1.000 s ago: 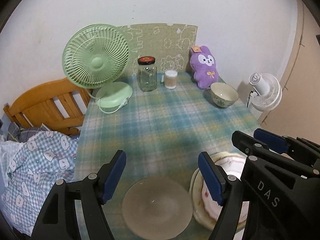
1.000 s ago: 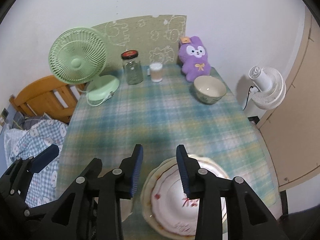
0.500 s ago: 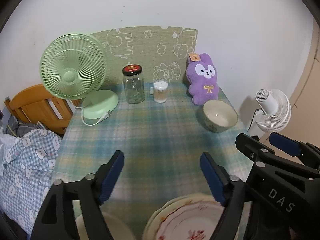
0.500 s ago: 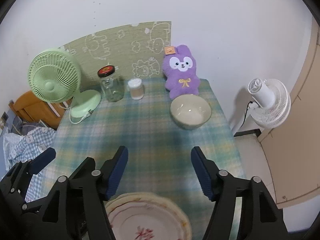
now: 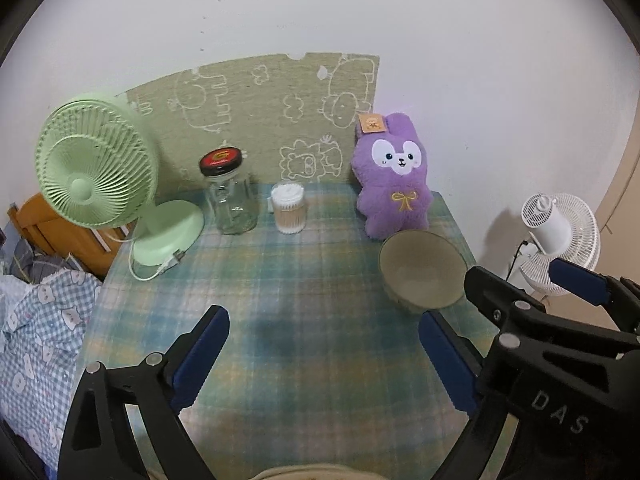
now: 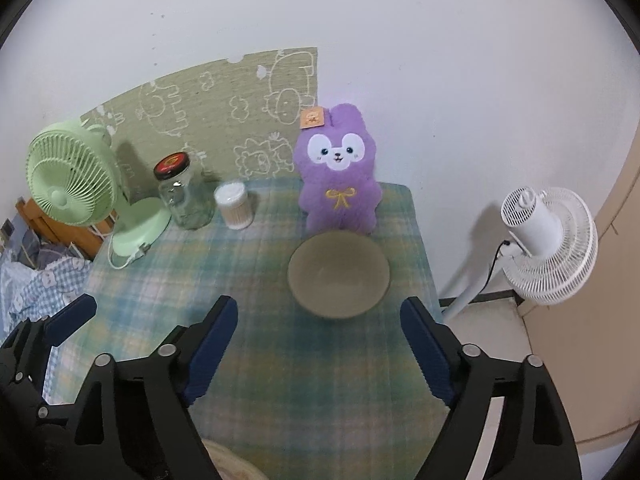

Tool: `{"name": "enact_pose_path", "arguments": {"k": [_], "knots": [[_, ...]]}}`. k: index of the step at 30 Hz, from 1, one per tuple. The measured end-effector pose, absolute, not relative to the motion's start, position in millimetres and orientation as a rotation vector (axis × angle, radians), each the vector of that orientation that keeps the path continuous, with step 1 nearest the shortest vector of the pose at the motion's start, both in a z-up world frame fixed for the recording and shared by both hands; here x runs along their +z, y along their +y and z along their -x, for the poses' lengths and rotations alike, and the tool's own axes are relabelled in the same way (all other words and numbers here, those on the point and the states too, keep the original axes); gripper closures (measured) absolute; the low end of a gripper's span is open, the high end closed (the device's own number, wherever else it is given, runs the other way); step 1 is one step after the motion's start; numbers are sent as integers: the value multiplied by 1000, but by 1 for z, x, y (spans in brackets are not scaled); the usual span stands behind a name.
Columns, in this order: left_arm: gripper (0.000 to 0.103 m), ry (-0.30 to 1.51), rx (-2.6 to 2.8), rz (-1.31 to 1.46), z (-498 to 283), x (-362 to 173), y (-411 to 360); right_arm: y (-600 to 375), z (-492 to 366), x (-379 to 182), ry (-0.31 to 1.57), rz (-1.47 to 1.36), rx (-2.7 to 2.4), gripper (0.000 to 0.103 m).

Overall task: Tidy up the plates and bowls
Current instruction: 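Move the right gripper toward the white bowl beside the purple plush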

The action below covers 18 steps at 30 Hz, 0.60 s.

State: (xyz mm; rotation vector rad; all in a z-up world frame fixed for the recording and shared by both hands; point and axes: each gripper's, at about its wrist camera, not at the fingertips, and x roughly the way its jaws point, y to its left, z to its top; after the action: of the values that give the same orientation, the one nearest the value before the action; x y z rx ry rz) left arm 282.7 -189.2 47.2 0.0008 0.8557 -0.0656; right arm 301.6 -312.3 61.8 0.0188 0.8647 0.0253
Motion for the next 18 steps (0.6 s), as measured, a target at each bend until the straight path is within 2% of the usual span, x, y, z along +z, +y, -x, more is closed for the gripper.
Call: {"name": "enact_pose_path", "arguments": {"k": [18], "knots": [[9,891,-61,1,-371,-14,-234,-358,-390,4,899,-34,44,12]]}}
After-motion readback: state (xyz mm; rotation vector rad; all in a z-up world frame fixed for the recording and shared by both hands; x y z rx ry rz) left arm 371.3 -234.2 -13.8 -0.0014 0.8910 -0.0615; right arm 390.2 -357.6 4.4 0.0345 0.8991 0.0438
